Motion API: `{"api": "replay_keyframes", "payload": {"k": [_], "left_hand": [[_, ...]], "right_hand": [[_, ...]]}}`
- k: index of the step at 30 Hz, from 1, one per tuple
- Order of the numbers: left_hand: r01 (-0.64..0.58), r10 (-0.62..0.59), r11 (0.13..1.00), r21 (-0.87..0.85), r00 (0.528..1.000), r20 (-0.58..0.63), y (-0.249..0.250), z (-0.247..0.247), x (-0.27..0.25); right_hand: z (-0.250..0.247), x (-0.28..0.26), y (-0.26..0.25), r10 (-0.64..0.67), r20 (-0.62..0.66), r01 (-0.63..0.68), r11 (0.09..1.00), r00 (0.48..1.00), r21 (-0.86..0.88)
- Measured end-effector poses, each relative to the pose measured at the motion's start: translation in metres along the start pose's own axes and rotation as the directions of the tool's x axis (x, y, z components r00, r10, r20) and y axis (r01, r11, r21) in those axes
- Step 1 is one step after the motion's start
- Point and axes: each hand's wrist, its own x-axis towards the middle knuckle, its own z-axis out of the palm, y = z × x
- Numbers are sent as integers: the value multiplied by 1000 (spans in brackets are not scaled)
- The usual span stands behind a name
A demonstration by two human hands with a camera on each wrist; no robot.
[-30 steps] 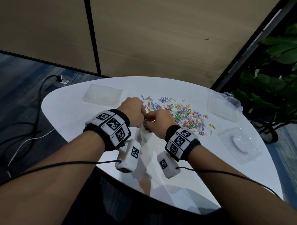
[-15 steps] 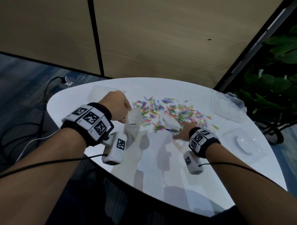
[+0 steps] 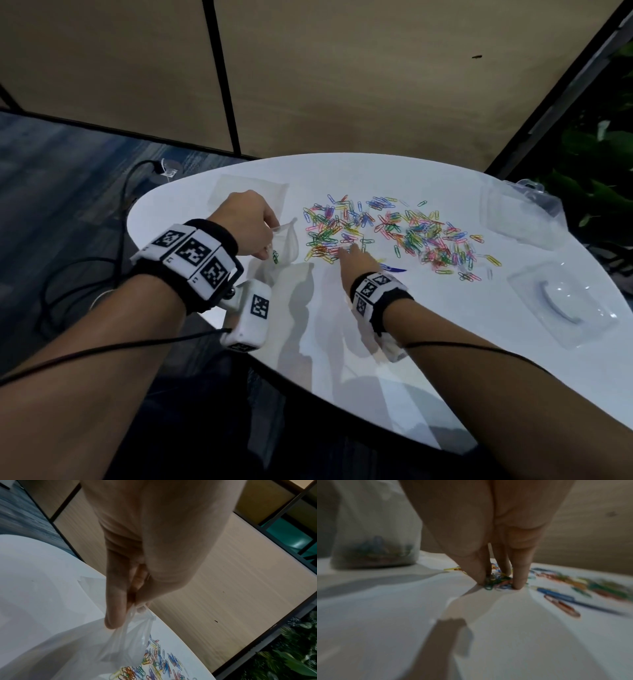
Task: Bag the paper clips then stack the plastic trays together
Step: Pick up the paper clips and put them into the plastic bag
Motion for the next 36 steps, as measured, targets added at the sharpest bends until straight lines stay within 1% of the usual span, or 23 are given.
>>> {"api": "replay_keyframes", "payload": {"k": [3,5,6,8,11,12,13,15,16,18,20,21,22,23,24,25,28,30,32,33,34,35,36], "left_hand": [[-9,8,1000,12,1000,18,3,5,2],[-19,19,1000,24,999,27,4,7,3],[-24,23,999,32,999,30,5,8,3],[-26,24,999,40,999,33,6,10,3],[-23,22,999,39,999,37,7,11,3],[-23,21,999,42,999,40,7,11,2],[-22,20,999,47,999,43,7,11,3],[-23,20,998,60,998,51,8,12,3],[-26,22,997,68,998,54,9,12,3],[-33,28,997,74,998,62,12,13,2],[-41,36,997,63,997,75,15,16,1],[-46,41,998,51,996,80,16,17,1],[-50,47,998,36,996,81,17,19,0],[-55,53,998,22,995,81,18,20,1],[-61,60,998,10,995,82,18,21,0],[-69,69,998,2,994,86,19,21,0],[-88,91,996,-30,991,103,21,21,-3],[-89,93,995,-46,990,107,21,20,-4],[-81,87,995,-53,990,112,21,20,-4],[-77,83,996,-53,990,115,21,20,-4],[-77,82,996,-50,990,116,22,20,-4],[-77,81,996,-39,990,114,22,19,-4],[-79,81,997,-26,991,107,22,19,-4]], "right_hand": [[-5,-3,0,-114,-76,105,987,991,-118],[-9,-2,6,-129,-87,119,986,988,-117],[-11,0,11,-105,-82,98,992,991,-82],[-15,4,24,7,-63,-4,998,998,56],[-23,7,49,165,-3,-155,930,986,333],[-27,7,57,190,32,-183,868,981,461],[-33,4,62,202,72,-202,758,977,620],[-49,-5,65,156,141,-195,414,978,889],[-59,-12,62,96,130,-151,252,987,956],[-78,-25,50,-12,91,-91,-6,996,996],[-92,-37,31,-97,90,-109,-212,991,971],[-95,-42,21,-131,94,-126,-270,987,955],[-96,-46,11,-157,100,-144,-301,982,943],[-94,-49,3,-170,106,-153,-296,980,943],[-91,-52,-5,-172,106,-150,-266,979,952],[-86,-52,-12,-153,101,-130,-191,983,973],[-72,-49,-26,-88,44,-32,130,995,991],[-70,-50,-31,-113,-33,72,357,993,931],[-76,-54,-30,-194,-99,200,617,976,761],[-80,-57,-30,-252,-103,257,718,962,647],[-86,-60,-28,-312,-85,306,779,946,547],[-90,-61,-26,-358,-60,336,789,932,514],[-93,-60,-23,-385,-40,341,758,922,556]]}}
